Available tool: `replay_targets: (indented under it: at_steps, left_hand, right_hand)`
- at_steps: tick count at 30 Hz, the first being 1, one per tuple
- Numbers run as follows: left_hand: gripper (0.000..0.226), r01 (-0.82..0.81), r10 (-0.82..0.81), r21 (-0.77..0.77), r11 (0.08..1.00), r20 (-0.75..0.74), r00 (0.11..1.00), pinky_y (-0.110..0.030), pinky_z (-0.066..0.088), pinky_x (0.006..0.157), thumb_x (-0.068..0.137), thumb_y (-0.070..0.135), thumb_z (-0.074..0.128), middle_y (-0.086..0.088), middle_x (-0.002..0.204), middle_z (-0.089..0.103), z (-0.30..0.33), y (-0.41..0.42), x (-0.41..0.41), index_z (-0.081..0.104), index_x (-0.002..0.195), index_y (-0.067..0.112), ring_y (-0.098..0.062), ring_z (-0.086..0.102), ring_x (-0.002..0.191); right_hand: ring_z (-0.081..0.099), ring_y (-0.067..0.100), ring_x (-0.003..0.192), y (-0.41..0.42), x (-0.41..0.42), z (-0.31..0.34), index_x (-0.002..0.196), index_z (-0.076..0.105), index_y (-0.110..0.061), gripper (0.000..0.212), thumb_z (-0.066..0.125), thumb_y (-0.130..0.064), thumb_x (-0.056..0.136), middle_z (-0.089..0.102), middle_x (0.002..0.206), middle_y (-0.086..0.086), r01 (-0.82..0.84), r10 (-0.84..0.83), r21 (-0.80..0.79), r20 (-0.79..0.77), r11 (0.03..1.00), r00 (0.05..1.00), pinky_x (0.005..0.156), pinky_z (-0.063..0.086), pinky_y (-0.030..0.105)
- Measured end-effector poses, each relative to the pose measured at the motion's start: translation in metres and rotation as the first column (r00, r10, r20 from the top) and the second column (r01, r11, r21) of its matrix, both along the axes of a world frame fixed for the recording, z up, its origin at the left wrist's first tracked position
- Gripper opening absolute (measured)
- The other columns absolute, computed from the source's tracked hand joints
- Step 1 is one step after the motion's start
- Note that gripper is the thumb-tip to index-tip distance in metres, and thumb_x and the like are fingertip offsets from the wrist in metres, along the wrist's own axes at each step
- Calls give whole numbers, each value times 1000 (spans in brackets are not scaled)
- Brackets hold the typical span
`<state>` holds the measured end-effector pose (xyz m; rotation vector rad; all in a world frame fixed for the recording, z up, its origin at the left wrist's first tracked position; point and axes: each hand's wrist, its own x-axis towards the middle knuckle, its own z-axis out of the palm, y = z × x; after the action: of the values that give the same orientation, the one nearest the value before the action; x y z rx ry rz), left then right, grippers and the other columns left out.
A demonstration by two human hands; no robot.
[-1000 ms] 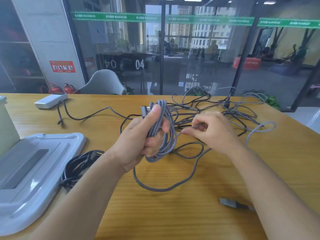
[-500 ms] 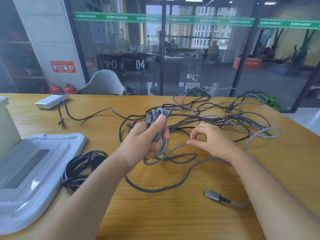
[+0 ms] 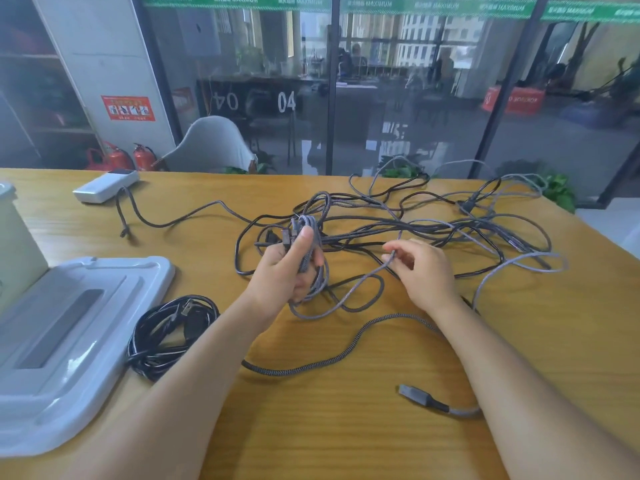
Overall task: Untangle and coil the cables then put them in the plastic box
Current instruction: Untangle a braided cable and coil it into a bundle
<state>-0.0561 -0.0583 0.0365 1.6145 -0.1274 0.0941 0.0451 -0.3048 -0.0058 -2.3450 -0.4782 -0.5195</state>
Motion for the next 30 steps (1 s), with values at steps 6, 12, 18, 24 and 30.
replay_targets:
  at_steps: [6, 12, 18, 24, 30]
  left_hand:
    - [55, -30, 31, 38, 999, -23, 999, -30, 22, 49, 107, 57, 38, -4, 60, 30, 7, -4, 11, 60, 89, 9, -18, 22, 51]
    - [58, -97, 96, 18, 995, 19, 995, -23, 26, 46, 105, 59, 43, 3, 58, 31, 57, -13, 21, 71, 101, 8, -13, 25, 48]
    - [56, -76, 66, 68, 995, 130, 989, -24, 26, 44, 90, 66, 65, 4, 53, 34, 92, -36, 28, 59, 84, 11, -15, 27, 45]
    - [53, -105, 105, 120, 987, 8, 994, -27, 24, 45, 98, 46, 68, -2, 51, 34, 42, -29, 26, 45, 68, 9, -16, 26, 41]
    - [41, -44, 33, 232, 972, 52, 998, -33, 23, 52, 95, 48, 70, -5, 57, 32, 12, -19, 18, 65, 62, 23, -21, 25, 53]
  right_hand:
    - [64, 5, 82, 7, -3, 10, 115, 80, -20, 20, 74, -20, 97, 73, 93, -9, -61, 65, 75, -51, 995, 997, 72, 52, 21]
    - [71, -1, 88, 7, 5, 72, 105, 81, -27, 14, 74, -19, 97, 77, 96, -15, -79, 106, 310, -71, 947, 992, 84, 58, 25]
    - [74, 8, 87, 22, -4, 136, 100, 81, -27, 10, 76, -19, 95, 79, 92, -11, -239, 229, 304, 70, 922, 971, 81, 60, 32]
    - [73, 19, 105, 35, -27, 91, 109, 78, -26, 20, 65, -12, 103, 78, 107, -4, -403, 475, 333, -170, 852, 864, 95, 59, 44]
    - [67, 15, 85, 39, -35, 37, 105, 73, -9, 28, 48, -6, 93, 73, 93, 8, -313, 508, 516, -294, 798, 810, 79, 57, 36]
